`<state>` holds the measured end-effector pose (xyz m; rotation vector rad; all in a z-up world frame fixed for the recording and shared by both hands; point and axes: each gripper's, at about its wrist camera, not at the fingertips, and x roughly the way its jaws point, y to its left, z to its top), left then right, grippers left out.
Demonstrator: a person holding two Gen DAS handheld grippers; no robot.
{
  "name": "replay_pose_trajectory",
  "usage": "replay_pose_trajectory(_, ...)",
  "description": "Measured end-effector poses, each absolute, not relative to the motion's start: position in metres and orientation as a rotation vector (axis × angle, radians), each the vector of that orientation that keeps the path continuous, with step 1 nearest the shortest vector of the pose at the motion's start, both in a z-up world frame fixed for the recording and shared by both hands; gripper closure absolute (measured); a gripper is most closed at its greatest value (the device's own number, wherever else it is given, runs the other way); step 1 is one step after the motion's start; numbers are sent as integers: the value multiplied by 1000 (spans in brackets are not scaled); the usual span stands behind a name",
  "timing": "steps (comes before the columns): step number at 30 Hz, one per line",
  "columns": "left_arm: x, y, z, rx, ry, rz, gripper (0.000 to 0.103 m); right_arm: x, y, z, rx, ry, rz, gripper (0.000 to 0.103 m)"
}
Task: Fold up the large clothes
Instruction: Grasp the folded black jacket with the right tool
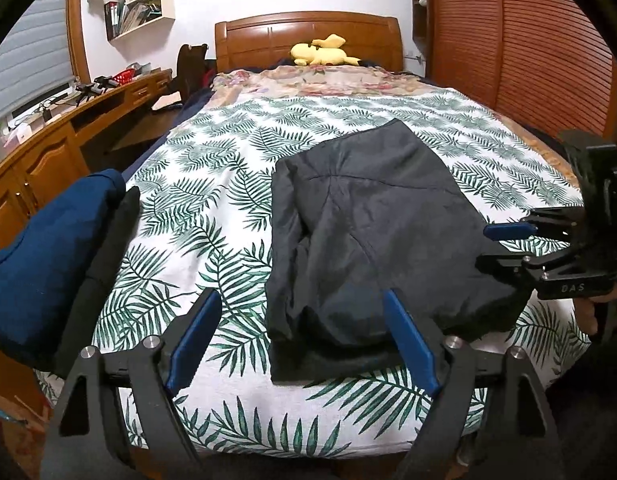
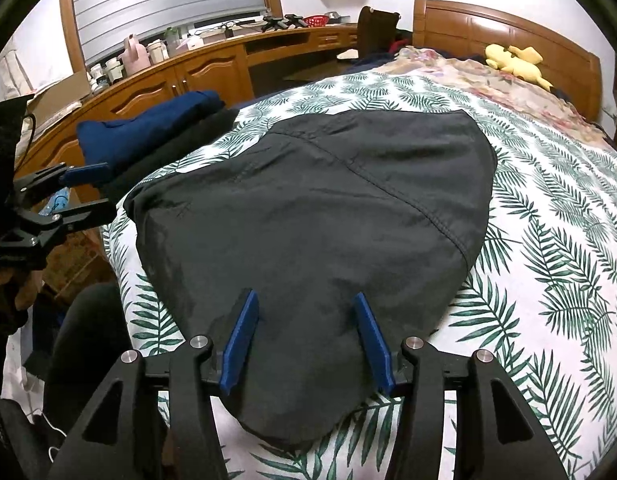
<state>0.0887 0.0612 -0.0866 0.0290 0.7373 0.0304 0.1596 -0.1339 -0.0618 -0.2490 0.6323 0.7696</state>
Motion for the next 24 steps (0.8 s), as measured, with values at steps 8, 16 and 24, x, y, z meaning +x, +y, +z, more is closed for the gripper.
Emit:
replay_pose_trajectory(8, 83, 58, -94, 42, 731, 43, 19, 164, -132, -62, -247, 626, 755, 46)
replay_pose_trajectory(16, 74, 58, -98, 40, 700, 30, 19, 166, -137, -58, -244, 595, 733, 45)
replay_pose_trajectory(24, 71, 68, -105, 21, 689, 16, 19, 197, -147, -40, -250, 563, 654, 45)
